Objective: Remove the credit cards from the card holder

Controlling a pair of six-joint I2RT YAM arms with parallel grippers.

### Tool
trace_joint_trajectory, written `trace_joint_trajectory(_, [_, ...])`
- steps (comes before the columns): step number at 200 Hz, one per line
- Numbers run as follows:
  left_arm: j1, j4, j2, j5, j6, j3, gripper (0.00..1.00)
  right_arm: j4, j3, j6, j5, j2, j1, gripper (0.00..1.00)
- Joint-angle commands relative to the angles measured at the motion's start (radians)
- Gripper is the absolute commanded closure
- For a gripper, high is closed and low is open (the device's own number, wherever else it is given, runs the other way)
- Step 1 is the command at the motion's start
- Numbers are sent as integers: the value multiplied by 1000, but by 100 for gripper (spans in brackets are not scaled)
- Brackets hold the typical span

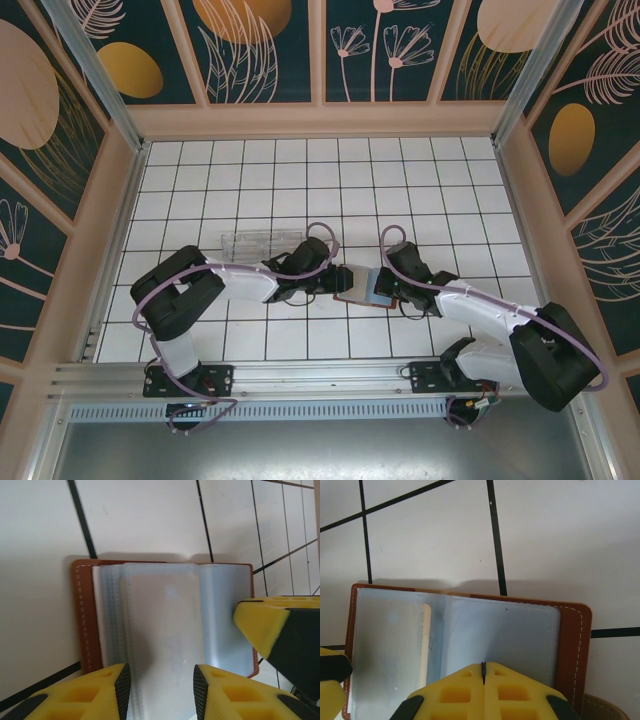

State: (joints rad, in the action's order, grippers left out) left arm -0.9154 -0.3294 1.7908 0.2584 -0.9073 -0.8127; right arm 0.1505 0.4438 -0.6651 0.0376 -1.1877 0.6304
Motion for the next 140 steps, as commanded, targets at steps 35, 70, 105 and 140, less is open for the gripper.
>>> trace_joint_trajectory(35, [-11, 54, 36, 3, 6, -53, 59, -15, -21, -7, 15, -26, 3, 100])
trace_joint_trajectory(70, [-11, 92, -5, -51, 21, -45, 58, -17, -25, -7, 10, -23, 3, 100])
trace_joint_trajectory(105, [-13, 111, 10, -54, 31, -49, 58, -24, -28, -8, 2, -24, 2, 100])
trace_joint_trajectory(140, [-12, 100, 16, -51, 24, -40, 58, -24, -30, -9, 0, -21, 3, 100])
